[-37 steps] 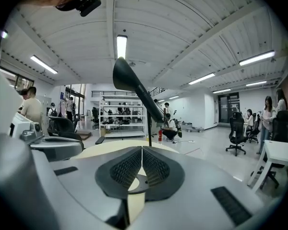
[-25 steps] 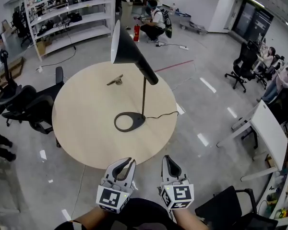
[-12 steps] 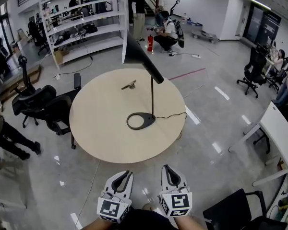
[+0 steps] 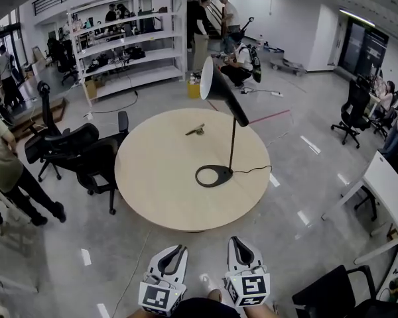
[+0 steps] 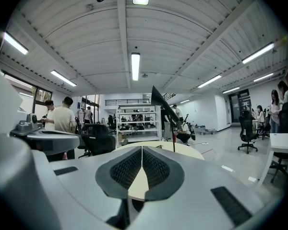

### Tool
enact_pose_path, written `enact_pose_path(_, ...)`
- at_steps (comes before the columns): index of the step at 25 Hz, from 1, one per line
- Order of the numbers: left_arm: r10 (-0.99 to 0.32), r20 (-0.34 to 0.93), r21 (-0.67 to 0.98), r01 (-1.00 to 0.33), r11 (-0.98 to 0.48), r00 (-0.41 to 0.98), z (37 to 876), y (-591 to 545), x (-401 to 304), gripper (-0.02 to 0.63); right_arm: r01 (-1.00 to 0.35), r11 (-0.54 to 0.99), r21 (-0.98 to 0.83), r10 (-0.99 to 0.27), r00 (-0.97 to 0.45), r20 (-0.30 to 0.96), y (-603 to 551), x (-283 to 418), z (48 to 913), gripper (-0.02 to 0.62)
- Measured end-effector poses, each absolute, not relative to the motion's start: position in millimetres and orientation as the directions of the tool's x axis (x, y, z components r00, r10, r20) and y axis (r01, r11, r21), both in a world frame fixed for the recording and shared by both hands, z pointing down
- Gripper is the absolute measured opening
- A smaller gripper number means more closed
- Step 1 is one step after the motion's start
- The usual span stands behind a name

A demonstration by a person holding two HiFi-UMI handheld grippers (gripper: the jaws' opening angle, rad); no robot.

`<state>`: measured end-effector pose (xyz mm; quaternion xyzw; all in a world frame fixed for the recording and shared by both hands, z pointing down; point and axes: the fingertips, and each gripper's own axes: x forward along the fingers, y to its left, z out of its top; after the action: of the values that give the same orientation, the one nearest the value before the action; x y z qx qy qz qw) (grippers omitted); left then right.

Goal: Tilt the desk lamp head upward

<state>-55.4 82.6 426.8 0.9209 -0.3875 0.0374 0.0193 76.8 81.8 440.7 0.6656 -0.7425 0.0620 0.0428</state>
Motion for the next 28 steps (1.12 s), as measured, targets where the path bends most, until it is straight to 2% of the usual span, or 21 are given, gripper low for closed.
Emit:
enact_pose_path(8,-0.669,0.054,0.000,-0.670,-0.742,0.741,423,103,-162,0.087,-0.999,0.046,0.001,-0.983,-0.045,0.179,116,-31,435,0.015)
enact_pose_path(14,-0.626,0.073,0.023,-0.629,-0.777,0.776,430,117,-211,0.087,-1.000,-0.024,0.018,-0.974,0.027,0.225,152,-76,444,0.017)
enact_pose_path(22,-0.621,0.061,0.019,-0.623,-0.782,0.781,423,153,-222,0.087,-0.999,-0.023,0.036,-0.975,0.031,0.221,189,-93,438,0.017)
enact_pose_path(28,-0.655,0.023,-0.018,-0.655,-0.755,0.755,420,203,-201,0.087,-0.999,0.027,0.025,-0.987,-0.023,0.159,235,-75,433,0.015)
